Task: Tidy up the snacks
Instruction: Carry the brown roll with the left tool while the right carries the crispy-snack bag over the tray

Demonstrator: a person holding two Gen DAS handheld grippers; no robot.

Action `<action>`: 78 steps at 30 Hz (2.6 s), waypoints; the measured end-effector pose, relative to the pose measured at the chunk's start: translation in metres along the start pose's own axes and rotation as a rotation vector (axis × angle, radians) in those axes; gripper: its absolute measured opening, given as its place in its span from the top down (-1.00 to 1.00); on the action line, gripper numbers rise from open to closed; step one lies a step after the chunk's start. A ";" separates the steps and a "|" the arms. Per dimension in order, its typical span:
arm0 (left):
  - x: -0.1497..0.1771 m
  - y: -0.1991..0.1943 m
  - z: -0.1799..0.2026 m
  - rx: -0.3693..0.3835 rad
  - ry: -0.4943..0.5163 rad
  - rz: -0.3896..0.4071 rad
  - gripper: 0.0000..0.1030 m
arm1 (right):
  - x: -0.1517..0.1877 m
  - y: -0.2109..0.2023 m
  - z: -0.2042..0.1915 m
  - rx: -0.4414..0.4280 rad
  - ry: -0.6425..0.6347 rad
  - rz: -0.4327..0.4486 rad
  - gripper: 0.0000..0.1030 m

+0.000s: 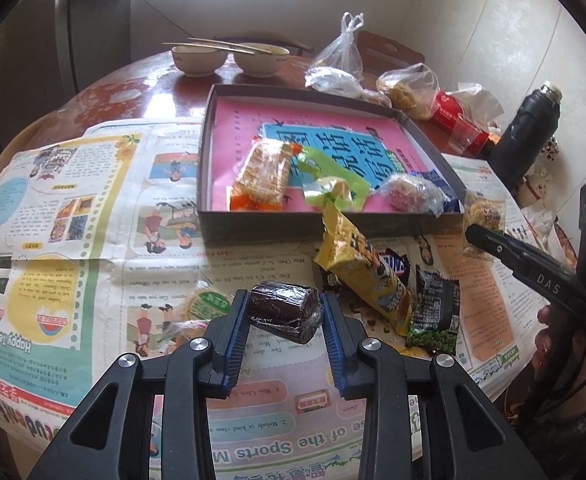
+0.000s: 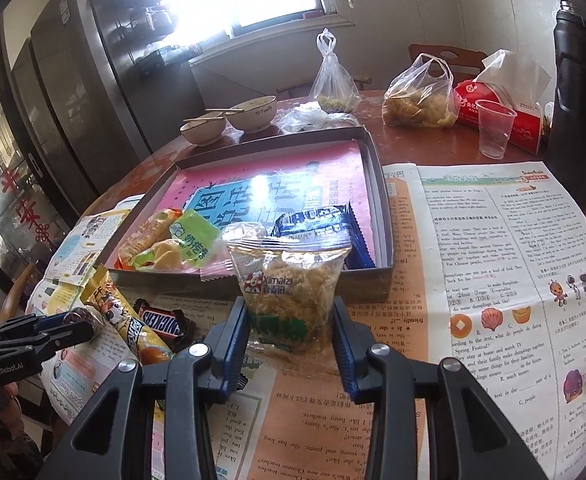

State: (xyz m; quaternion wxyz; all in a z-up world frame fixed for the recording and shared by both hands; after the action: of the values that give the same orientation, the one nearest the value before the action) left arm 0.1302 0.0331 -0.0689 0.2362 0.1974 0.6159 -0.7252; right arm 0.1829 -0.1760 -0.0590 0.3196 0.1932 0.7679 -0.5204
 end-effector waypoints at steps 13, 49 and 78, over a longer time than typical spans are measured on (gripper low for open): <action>-0.040 -0.010 -0.017 0.002 -0.047 0.085 0.30 | -0.008 -0.006 -0.002 0.010 0.011 0.025 0.23; -0.087 0.062 0.021 0.010 0.005 0.034 0.30 | -0.039 0.006 0.014 0.038 0.047 0.069 0.23; -0.091 0.083 0.033 0.026 0.013 0.009 0.30 | -0.045 0.031 0.024 0.083 0.038 0.042 0.23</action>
State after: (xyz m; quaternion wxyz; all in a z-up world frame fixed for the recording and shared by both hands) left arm 0.2528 -0.0013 -0.0773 0.2330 0.2078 0.6071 -0.7307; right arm 0.2416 -0.1848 -0.0555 0.3074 0.2324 0.7475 -0.5411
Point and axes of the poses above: each gripper's, at about its wrist camera, not at the fingertips, and y roughly the way its jaws point, z to its right, x to its underside, the point moved 8 cm from there along y, roughly the way its jaws point, and after that the axes turned 3 degrees about -x, right-handed, at the moved point
